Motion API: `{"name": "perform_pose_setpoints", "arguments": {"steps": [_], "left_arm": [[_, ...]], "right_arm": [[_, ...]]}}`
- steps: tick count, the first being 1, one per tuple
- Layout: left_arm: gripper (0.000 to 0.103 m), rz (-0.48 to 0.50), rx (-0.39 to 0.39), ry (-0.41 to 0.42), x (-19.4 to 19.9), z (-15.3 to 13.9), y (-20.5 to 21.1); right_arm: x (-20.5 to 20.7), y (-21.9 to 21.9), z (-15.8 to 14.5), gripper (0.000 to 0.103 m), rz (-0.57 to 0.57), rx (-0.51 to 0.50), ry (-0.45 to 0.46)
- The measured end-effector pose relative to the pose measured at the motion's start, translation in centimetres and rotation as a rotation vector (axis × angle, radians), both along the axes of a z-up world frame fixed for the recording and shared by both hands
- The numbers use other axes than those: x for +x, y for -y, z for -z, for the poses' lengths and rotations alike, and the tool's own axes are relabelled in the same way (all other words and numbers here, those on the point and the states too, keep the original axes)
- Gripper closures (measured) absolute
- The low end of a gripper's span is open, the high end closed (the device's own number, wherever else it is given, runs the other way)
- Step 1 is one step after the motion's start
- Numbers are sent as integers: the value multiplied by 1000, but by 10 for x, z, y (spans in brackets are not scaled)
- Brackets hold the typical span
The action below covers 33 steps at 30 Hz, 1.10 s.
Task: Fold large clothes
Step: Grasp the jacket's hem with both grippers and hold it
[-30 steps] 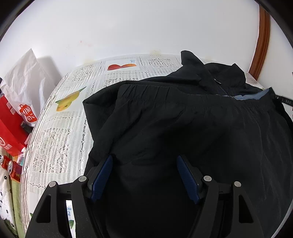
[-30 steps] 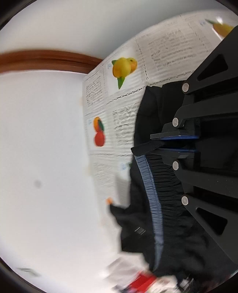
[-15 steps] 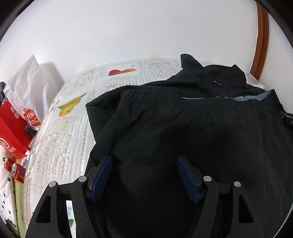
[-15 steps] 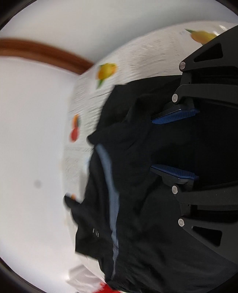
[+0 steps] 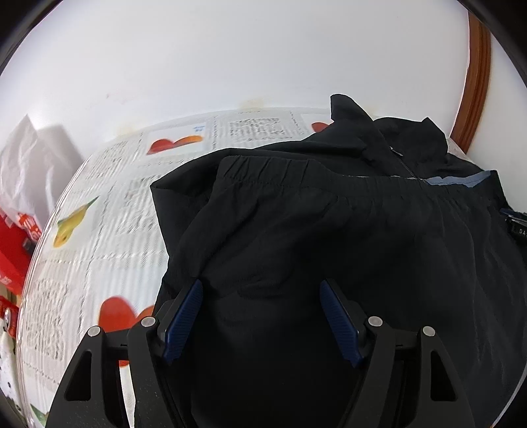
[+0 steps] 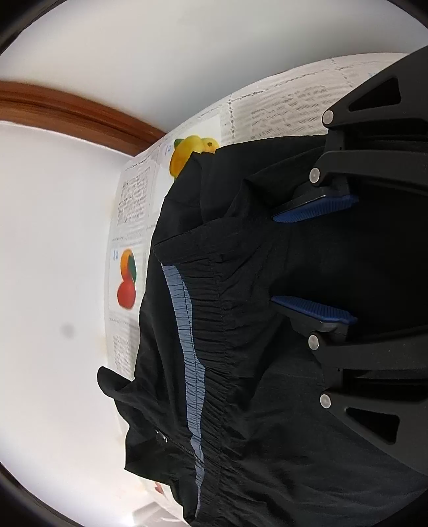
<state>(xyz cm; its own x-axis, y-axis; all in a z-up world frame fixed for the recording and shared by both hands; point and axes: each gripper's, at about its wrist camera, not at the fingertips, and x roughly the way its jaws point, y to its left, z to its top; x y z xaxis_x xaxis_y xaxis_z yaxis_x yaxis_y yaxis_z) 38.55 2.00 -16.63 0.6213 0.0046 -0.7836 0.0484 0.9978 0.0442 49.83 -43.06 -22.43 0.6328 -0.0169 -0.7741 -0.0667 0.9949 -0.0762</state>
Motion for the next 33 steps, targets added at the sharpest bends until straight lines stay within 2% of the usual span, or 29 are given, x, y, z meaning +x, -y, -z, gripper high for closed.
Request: {"name": "perform_pose_setpoints", "arguments": {"steps": [14,33], "left_arm": [[30,5,10,5,16,1,27],[30,5,11,16,18,4,23]], "right_arm": [[19,21,-1,57,7,8,2],[18,24,0,56,10,24,18]]}}
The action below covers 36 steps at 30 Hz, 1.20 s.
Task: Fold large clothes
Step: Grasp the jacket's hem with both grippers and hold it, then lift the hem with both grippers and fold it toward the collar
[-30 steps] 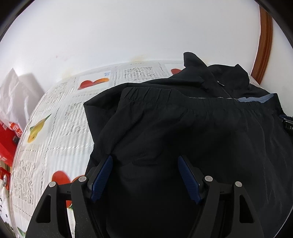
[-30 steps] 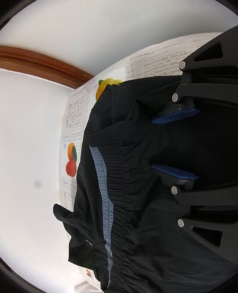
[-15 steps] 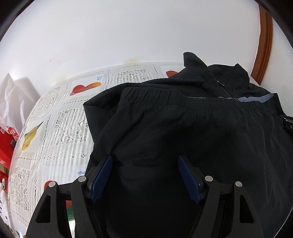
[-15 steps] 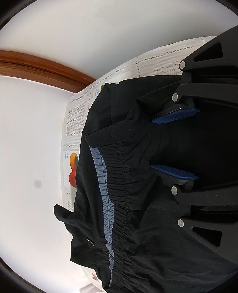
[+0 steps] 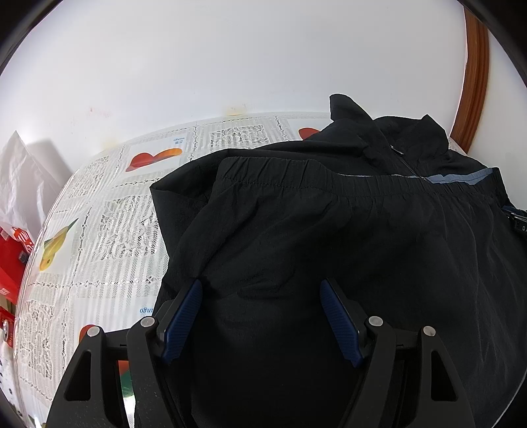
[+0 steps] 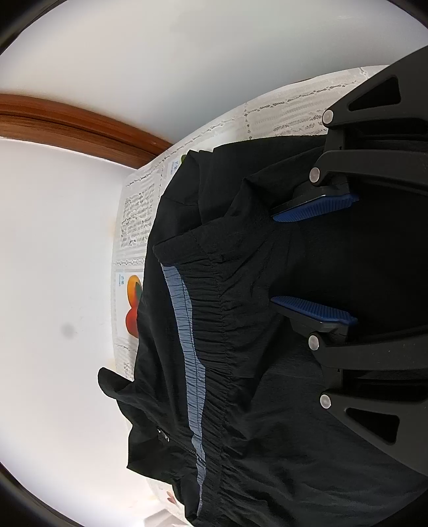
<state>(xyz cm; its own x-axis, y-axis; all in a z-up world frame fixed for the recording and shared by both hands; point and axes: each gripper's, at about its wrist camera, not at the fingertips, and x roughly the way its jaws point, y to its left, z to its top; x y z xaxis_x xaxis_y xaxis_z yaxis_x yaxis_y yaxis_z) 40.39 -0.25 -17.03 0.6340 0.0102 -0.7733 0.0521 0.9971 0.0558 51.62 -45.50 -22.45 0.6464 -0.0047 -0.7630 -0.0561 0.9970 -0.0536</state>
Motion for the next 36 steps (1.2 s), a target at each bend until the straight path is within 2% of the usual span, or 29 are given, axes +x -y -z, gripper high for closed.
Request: {"name": "perform_pose_setpoints", "arguments": {"steps": [6,9,13,16,19,22,25,30,33,36], "left_arm": [[29,-2,15,5,-1,0,2],[26,5,-8,-3,0,-1,0],[24,14,-13,2,0,-5,0],[24,0,-15,31,-5,-16,-2],[24,3,-55,67,-12,-35,-8],[24,-1,-97,99,-26,-54,-18],[24,13,-96,113,-48,-65,-27],[24,32,-21,109,-92,-64,-46],[24,27,-39,76,-118,-60,-62],[24,13,-63,44,-142,-53,-73]], "right_arm": [[-11,-4,-9,51,-8,-13,53],[-25,-12,-24,51,-11,-24,100],[-39,-42,-50,44,-44,88,120],[-42,-82,-53,44,-99,97,93],[-39,-125,-43,44,-147,117,37],[-33,-164,-24,46,-158,52,-44],[-35,-178,-14,49,-140,-8,-67],[-75,-167,-16,48,-113,10,-90],[-115,-164,-17,48,-121,11,-65],[-153,-155,-17,48,-109,63,-56]]}}
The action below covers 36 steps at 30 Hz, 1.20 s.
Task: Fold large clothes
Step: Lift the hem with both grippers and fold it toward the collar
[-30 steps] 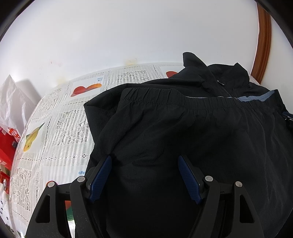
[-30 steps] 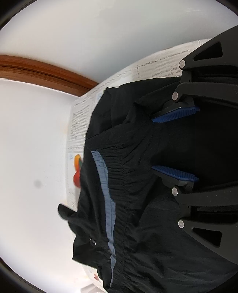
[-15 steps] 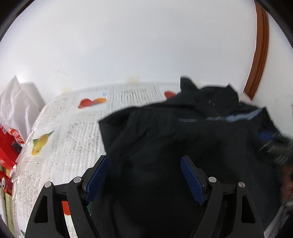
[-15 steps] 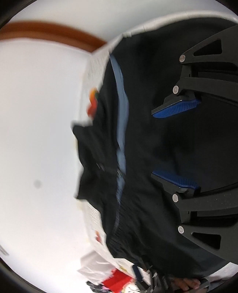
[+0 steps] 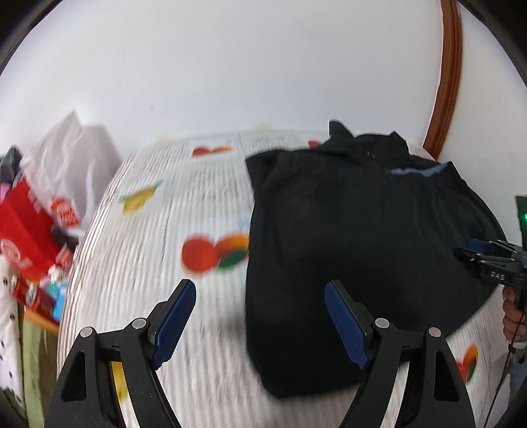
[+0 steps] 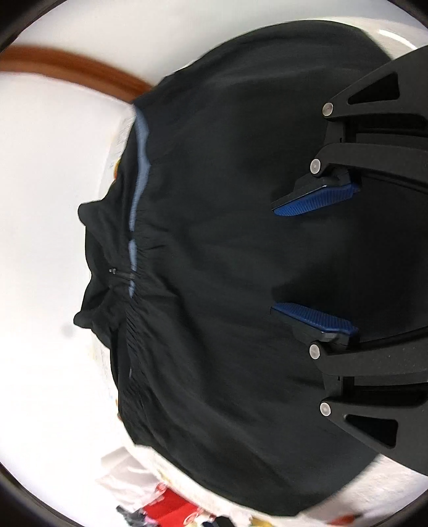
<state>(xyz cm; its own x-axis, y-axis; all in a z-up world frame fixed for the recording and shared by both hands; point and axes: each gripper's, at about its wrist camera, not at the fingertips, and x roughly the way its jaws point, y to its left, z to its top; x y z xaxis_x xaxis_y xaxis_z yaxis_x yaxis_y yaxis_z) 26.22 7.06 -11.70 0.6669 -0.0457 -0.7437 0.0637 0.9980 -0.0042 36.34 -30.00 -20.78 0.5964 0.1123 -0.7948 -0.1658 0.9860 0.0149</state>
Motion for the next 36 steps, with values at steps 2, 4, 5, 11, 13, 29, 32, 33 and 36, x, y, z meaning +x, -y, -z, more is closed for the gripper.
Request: {"name": "perform_pose_setpoints", "arguments": {"steps": [2,4,5,11,13,29,32,33,36], "left_arm": [[24,-18,3,-22,-19,7,-7],[24,-41,23,-44,-35,15,-12],[24,-49,26,-50,-42,18,-14],[24,-92,12,-106,-82,38,-33],[24,-103,16,-124,-92,43,-39],[24,-122,20,-146,-115,51,-70],[24,-116,4,-149,-115,52,-75],[24,-115,2,-146,-116,52,-76],[24,-114,-17,-138,-117,52,-81]], "right_arm": [[-28,2,-1,49,-10,21,10],[-52,2,-3,49,-8,15,29],[-65,1,-4,49,-6,2,40],[-114,-10,5,49,-59,-55,10],[-125,-19,4,49,-81,-68,28],[-151,-227,6,44,-598,-292,226],[-135,-253,6,44,-648,-291,221],[-131,-259,5,44,-659,-292,222],[-119,-277,7,45,-666,-304,233]]}}
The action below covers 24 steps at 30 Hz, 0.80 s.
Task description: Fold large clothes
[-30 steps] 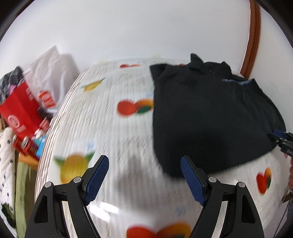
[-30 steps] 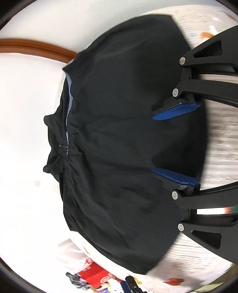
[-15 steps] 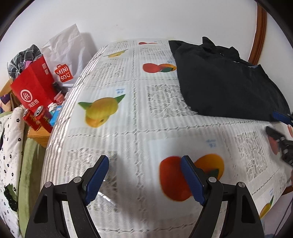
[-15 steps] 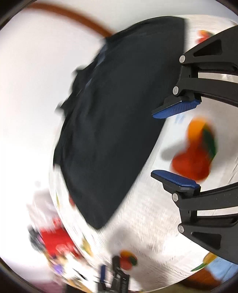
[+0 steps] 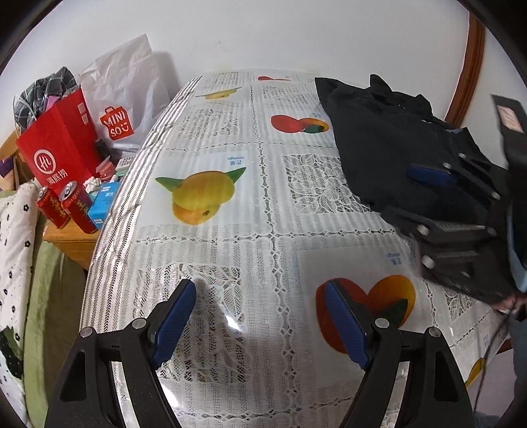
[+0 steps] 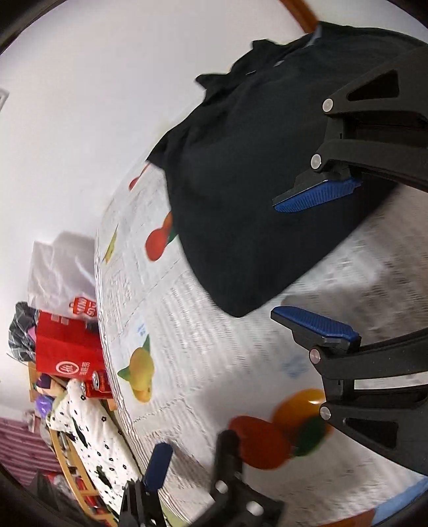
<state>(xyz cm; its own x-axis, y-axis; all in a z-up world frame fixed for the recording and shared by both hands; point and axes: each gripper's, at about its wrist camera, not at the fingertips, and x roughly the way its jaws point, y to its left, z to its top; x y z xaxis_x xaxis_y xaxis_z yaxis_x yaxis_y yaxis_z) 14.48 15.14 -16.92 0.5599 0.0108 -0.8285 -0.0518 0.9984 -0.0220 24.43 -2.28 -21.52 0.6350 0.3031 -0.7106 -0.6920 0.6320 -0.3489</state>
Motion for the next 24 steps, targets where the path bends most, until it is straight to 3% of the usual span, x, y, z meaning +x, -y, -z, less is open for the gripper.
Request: {"name": "perform_pose_setpoints", "arguments": {"steps": [4,6,8,10,15,20,24], "left_arm": [[24,10,-13,10,-2,0,-1],[24,12,-19,14,-2,0,-1],[24,18,-5,16,-1,2,1],[24,27,9,18,-2,2,2],[24,25,-12,23,-5,-1,1],[24,16,-6,26,-6,-3,8],[24,14,4,35,-8,-11,21]], "right_arm": [[20,-9,-2,46,50,22,-30],[22,-9,-1,59,48,32,-36],[22,-16,2,91,70,8,-2],[23,-19,3,92,95,2,5],[34,-10,-16,95,140,128,-73],[19,-12,-56,96,133,268,-30],[13,24,-95,96,178,431,8]]}}
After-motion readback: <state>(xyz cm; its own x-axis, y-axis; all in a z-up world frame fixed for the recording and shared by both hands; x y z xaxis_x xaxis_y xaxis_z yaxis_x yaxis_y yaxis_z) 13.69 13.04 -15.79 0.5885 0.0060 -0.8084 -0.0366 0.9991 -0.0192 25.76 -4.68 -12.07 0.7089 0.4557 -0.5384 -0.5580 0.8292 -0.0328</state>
